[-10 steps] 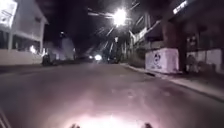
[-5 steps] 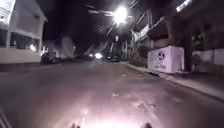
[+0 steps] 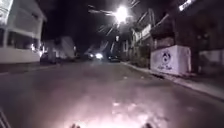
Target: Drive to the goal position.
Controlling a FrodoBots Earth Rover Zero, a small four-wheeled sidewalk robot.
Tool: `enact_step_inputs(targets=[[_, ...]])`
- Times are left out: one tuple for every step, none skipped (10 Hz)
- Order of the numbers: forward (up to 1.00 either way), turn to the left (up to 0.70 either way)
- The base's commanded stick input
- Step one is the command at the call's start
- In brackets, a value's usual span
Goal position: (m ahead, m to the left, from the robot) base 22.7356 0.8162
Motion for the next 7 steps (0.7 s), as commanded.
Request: enact_step_inputs(targets=[[0.7,0.0],[0.7,0.0],[0.7,0.0],[0.7,0.0],[0.7,0.0],[0.7,0.0],[0.7,0.0]])
